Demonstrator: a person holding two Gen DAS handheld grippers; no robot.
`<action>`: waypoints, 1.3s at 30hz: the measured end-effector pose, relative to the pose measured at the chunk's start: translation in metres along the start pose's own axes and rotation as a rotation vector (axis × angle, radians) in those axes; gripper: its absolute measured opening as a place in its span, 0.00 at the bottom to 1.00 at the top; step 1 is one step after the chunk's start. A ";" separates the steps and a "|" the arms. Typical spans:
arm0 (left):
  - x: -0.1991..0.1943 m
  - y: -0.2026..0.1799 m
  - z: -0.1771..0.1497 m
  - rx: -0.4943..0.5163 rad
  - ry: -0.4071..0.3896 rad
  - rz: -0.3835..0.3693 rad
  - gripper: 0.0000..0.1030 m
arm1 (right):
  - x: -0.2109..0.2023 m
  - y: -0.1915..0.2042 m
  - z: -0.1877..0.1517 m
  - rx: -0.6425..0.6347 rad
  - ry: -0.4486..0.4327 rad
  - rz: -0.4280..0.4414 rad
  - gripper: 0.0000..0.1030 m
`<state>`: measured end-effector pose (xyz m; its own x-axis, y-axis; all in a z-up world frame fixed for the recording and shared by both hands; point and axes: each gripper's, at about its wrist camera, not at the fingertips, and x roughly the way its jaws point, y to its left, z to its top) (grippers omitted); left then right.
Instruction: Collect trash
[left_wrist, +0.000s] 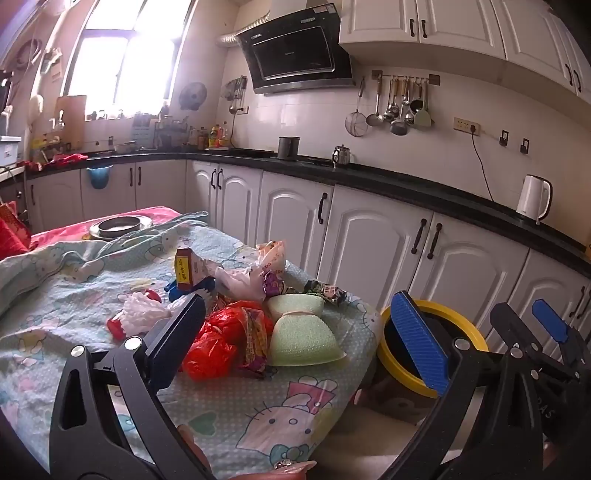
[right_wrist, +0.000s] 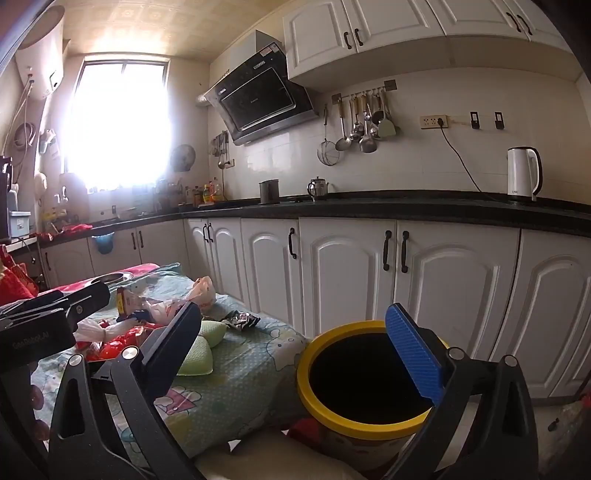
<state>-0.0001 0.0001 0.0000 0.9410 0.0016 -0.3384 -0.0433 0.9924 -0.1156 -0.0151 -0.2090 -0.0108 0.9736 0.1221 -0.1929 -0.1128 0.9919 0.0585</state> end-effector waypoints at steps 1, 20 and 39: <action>0.000 0.000 0.000 0.000 0.000 -0.002 0.90 | 0.000 0.000 0.000 0.000 0.000 0.000 0.94; -0.004 0.004 0.003 -0.002 -0.005 0.000 0.90 | 0.000 0.000 0.000 0.000 0.002 0.000 0.94; -0.006 0.006 0.003 -0.007 -0.011 0.005 0.90 | 0.001 0.000 0.000 0.000 0.005 0.001 0.94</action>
<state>-0.0053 0.0065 0.0045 0.9442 0.0081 -0.3292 -0.0504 0.9915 -0.1202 -0.0141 -0.2086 -0.0114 0.9724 0.1233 -0.1980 -0.1138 0.9918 0.0586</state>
